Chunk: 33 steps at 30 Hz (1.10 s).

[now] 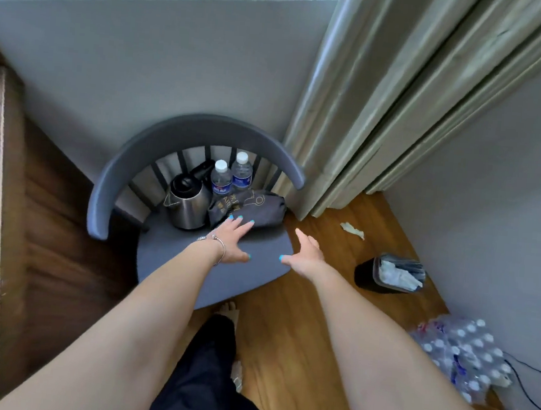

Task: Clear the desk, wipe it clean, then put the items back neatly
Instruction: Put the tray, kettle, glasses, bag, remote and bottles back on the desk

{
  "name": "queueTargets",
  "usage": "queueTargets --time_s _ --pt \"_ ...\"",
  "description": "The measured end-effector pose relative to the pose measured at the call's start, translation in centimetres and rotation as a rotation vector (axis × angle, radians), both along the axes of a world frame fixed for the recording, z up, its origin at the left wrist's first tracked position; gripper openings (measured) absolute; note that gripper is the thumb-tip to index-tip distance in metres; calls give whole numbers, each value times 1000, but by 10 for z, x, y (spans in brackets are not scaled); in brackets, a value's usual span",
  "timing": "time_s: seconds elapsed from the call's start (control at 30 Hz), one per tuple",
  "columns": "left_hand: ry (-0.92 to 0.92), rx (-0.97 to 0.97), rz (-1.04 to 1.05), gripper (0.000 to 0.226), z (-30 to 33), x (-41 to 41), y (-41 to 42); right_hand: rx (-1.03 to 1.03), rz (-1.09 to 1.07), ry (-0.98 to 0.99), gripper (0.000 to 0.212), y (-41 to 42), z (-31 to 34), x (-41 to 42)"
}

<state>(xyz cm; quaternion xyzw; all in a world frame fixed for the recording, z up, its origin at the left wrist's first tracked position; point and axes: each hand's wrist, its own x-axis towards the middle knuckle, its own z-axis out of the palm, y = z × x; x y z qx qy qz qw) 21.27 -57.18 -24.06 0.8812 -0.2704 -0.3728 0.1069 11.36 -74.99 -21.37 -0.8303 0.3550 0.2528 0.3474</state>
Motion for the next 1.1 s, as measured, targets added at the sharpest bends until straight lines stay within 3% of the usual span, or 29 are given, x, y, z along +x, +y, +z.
queueTargets --time_s 0.1,0.2,0.5,0.83,1.1 --pt "-120 26 -24 108 -12 22 -10 -6 46 20 95 -4 -12 26" --pt "-127 64 47 117 -27 41 -19 25 34 45 101 -3 -26 51" --pt "-8 105 183 112 -90 91 -51 138 -95 26 105 -15 -86 122" --pt "-117 75 203 103 -150 118 -53 171 -190 45 115 -14 -154 150" --pt "-330 28 368 111 -176 105 -61 233 -227 -18 118 -19 -183 148"
